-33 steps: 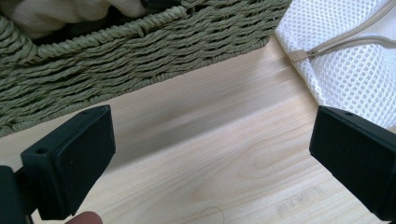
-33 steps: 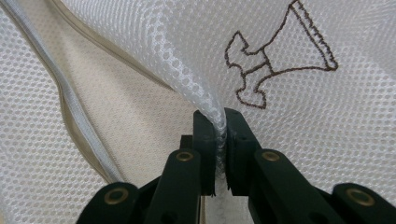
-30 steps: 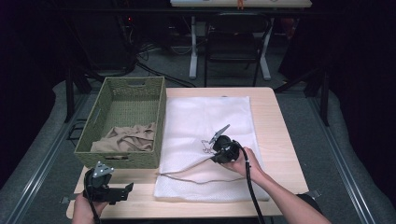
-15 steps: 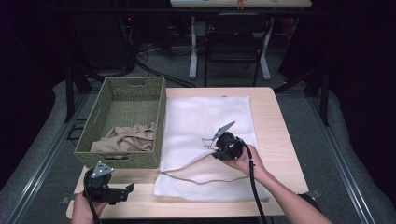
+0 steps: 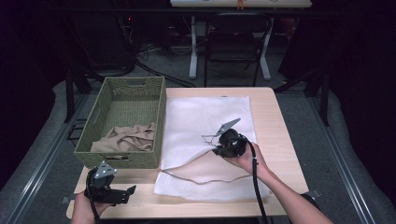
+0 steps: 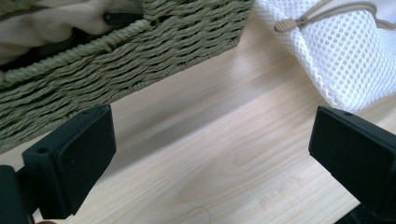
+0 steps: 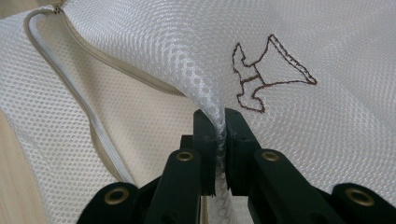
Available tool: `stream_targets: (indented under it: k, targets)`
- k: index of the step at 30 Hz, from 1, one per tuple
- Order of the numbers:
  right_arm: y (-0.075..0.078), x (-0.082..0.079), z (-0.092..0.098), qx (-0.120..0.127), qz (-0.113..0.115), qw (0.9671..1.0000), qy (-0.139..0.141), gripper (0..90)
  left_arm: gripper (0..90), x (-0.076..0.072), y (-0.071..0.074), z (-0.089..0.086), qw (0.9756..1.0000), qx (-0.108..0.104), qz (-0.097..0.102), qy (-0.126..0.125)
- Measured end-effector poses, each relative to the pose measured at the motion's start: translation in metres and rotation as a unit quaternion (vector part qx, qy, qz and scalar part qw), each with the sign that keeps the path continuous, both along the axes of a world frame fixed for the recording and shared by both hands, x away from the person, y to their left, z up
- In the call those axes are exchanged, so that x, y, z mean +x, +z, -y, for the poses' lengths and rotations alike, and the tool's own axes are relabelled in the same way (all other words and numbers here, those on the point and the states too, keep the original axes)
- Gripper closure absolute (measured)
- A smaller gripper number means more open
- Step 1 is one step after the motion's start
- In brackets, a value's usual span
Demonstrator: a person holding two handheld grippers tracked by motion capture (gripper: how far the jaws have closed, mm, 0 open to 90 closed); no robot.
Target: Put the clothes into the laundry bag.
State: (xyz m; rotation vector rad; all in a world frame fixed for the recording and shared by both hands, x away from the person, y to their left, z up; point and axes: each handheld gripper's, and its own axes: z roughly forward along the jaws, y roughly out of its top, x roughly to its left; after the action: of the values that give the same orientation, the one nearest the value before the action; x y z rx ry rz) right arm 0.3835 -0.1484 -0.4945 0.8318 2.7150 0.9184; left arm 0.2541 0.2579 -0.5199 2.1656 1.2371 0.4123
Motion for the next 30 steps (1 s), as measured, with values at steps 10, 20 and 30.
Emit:
stream_targets:
  k: [10,20,30]
  targets:
    - [0.008,-0.001,0.004,0.022,0.011,0.9997,-0.004,85.0,3.1,-0.002,0.003,0.002,0.9995,0.008,0.006,-0.031]
    - [0.001,-0.002,0.002,0.010,0.007,0.9999,0.002,84.8,0.0,0.000,0.022,-0.006,0.9964,-0.018,0.016,-0.081]
    - [0.001,-0.002,0.004,0.012,0.008,0.9999,0.002,84.8,0.2,0.017,0.056,-0.006,0.9952,-0.005,0.014,-0.096]
